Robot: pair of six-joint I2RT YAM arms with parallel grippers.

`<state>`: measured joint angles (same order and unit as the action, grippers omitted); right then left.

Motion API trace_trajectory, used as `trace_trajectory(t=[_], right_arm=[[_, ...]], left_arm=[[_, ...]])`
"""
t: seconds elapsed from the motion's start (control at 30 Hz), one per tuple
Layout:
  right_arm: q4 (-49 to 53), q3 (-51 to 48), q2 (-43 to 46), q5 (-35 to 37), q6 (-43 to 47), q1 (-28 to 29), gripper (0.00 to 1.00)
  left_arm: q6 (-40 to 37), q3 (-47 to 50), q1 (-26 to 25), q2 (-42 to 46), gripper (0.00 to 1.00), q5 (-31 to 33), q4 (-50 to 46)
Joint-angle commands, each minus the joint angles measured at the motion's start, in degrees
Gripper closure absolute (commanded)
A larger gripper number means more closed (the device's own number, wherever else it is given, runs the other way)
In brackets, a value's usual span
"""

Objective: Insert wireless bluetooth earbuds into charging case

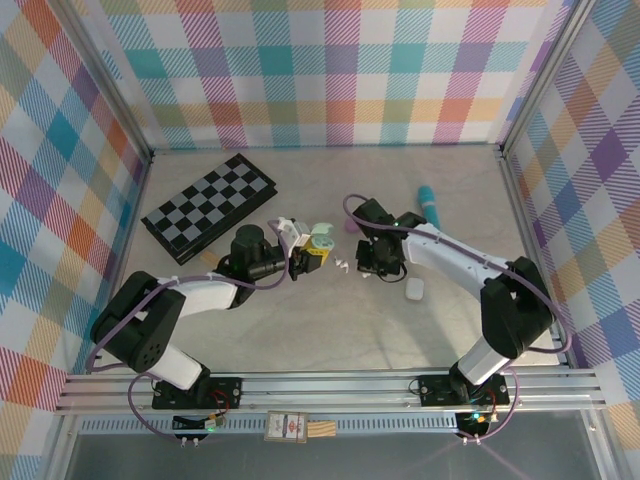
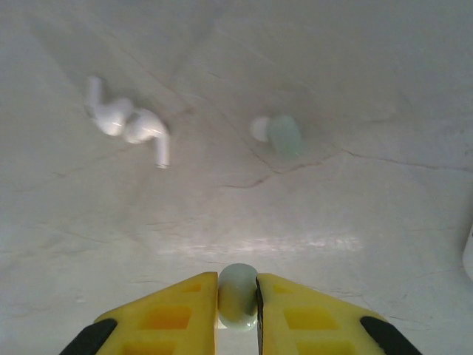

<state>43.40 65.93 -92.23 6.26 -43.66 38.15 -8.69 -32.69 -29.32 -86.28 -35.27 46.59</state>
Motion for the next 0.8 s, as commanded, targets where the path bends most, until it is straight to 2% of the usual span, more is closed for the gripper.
trace_trajectory(t=[0.0, 0.27, 0.5, 0.77], right_arm=[[-2.4, -2.5, -1.6, -1.5, 0.3, -0.2, 0.79], [-6.2, -6.8, -4.9, -4.1, -0.3, -0.2, 0.78], [-8.6, -8.2, -5.9, -6.3, -0.3, -0.2, 0.70], [-7.9, -8.3, -7.1, -5.5, -0.7, -0.3, 0.73]], left_arm=[[-1.6, 0.4, 0.6, 3.9, 0.66, 0.0, -1.3], [-3.7, 0.6, 0.6, 8.4, 0.66, 0.4, -6.9], [-4.1, 0.7, 0.6, 9.1, 0.66, 0.5, -8.1], [-4.0, 0.3, 0.6, 9.5, 0.66, 0.2, -8.7]])
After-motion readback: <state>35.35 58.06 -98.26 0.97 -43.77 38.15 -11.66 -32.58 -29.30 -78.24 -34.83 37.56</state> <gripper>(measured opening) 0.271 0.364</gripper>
